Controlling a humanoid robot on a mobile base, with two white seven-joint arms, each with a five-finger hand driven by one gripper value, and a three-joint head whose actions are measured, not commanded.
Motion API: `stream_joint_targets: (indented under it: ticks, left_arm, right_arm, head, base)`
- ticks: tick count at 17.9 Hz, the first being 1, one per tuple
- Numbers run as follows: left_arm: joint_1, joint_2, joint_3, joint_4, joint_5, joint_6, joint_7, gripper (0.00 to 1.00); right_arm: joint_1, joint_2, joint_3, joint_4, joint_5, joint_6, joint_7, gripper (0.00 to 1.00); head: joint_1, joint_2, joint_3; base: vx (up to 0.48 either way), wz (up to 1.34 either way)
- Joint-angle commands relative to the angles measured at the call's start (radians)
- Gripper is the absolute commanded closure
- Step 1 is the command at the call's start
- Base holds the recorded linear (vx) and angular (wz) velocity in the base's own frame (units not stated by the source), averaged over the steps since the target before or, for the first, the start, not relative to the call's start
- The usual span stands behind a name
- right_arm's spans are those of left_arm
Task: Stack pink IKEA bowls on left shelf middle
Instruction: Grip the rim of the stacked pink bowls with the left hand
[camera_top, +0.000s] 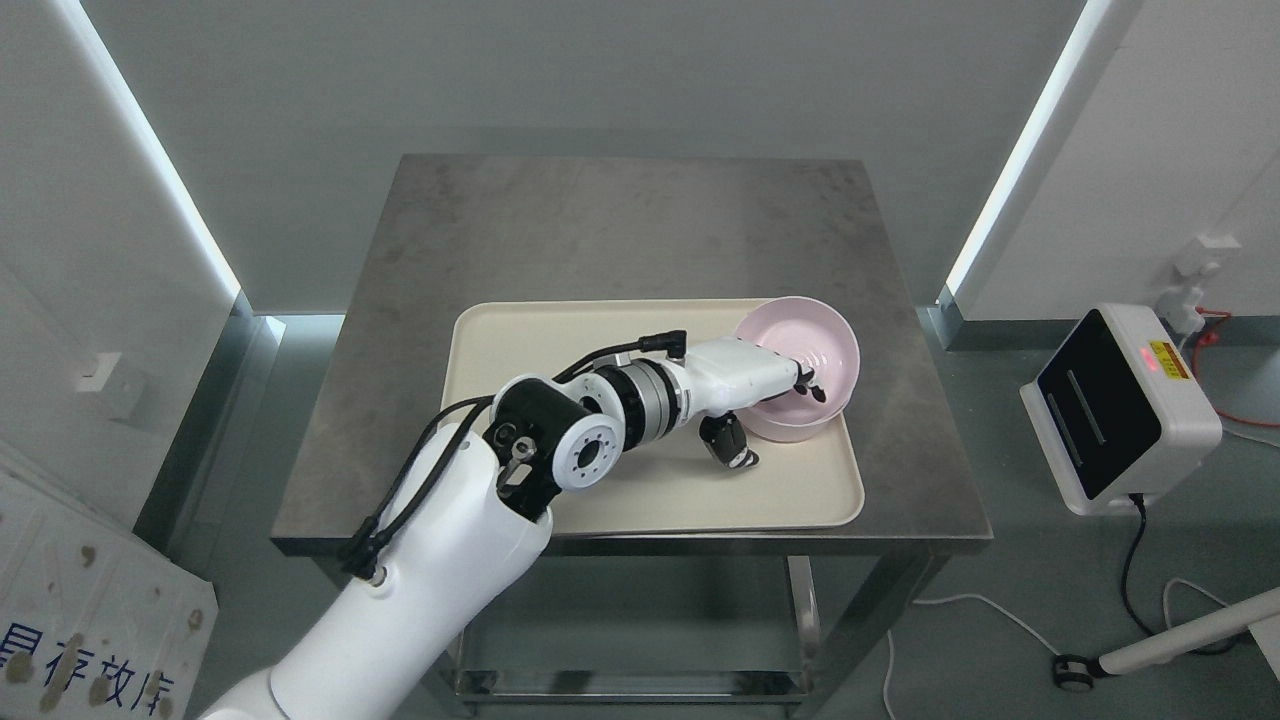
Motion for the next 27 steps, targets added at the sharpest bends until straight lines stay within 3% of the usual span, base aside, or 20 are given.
stream_joint_targets:
  ticks: [1,13,21,27]
  left_arm:
    - [-0.007,0.017,-0.057,0.073,-0.003,-0.011,0.064,0.34]
    - [0.011,0.017,-0.044,0.107,0.0,-0.092,0.096,0.56]
    - [0.024,0.017,0.048,0.126,0.012,-0.141,0.111,0.85]
    - [0.024,0.017,0.11,0.124,0.06,-0.155,0.111,0.92]
  right_arm:
    - [0.029,-0.017,-0.011,-0.034,0.0,0.001,0.001,0.0]
    - [0.029,-0.017,-0.011,-0.034,0.0,-0.001,0.001,0.0]
    - [0.029,-0.017,-0.011,-0.034,0.0,0.001,0.001,0.0]
    - [0.029,-0.017,-0.011,-0.034,0.0,-0.001,0.001,0.0]
  head:
    - [0.0,0.0,0.0]
    - [0.0,0.0,0.0]
    - [0.0,0.0,0.0]
    - [0.0,0.0,0.0]
  base:
    - [0.0,0.0]
    - [0.0,0.0]
    - [0.002,0.01]
    - [-0.002,-0.01]
